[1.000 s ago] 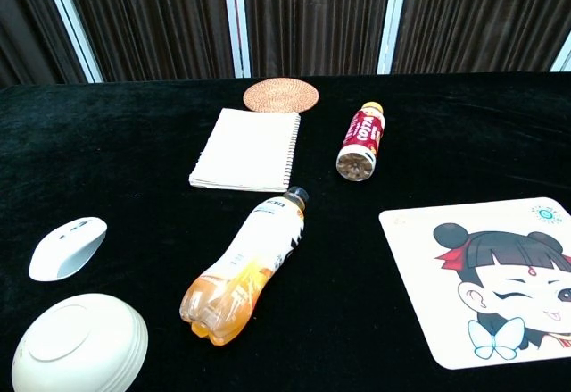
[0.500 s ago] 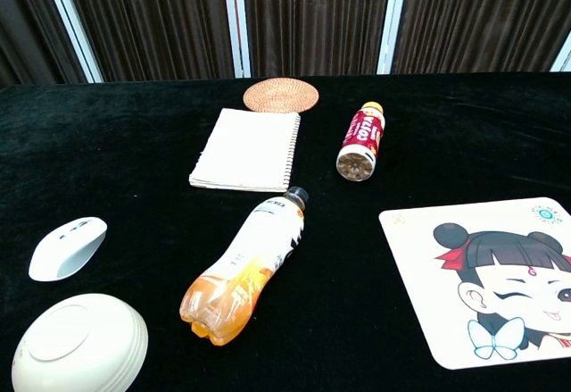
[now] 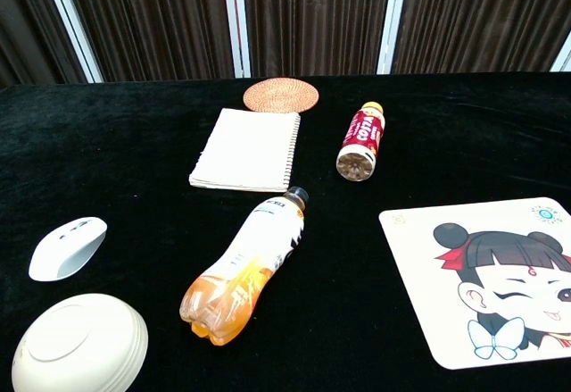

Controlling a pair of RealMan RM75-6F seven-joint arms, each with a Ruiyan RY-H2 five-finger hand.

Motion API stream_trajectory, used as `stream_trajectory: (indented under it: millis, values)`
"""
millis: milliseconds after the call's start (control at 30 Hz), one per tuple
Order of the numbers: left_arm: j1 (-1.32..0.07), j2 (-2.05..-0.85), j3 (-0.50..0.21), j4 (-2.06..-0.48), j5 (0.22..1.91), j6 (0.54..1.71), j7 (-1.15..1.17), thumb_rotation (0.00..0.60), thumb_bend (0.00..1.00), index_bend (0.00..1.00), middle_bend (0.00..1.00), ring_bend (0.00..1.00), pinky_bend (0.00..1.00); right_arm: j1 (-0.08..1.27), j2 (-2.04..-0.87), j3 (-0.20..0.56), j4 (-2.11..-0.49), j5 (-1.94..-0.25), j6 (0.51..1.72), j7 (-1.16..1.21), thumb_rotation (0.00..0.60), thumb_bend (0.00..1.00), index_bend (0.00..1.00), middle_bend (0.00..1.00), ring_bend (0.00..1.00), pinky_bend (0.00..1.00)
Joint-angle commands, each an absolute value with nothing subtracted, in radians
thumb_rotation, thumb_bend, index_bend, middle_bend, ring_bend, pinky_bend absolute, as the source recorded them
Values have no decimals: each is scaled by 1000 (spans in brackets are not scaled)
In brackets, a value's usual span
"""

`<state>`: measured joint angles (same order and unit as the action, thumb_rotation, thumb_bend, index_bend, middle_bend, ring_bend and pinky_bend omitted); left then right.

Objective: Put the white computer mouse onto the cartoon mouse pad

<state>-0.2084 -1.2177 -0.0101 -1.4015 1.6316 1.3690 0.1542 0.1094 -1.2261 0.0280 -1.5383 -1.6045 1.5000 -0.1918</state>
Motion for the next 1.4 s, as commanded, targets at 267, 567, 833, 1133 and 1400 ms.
stream_trajectory:
  millis: [267,567,833,1133,1400]
  values:
    - [-318,-1302,6,-1259,1658,1209,229,600,45,0,0,0,0,110,-1224,30,-1538,-1602,1499,-181,600,114,197,0,0,0]
    - [-378,-1384,5,-1211,1657,1134,272,600,47,0,0,0,0,110,-1217,33,-1538,-1596,1498,-161,600,114,198,0,0,0]
    - [-414,-1445,-4,-1176,1645,1106,296,600,48,0,0,0,0,109,-1212,35,-1540,-1600,1506,-147,600,114,198,0,0,0]
    - [-449,-1486,-11,-1176,1637,1080,344,600,49,0,0,0,0,108,-1211,41,-1533,-1588,1505,-139,600,114,197,0,0,0]
    - [-477,-1511,-3,-1199,1628,1049,397,600,52,0,0,0,0,107,-1210,43,-1534,-1593,1512,-137,600,114,198,0,0,0]
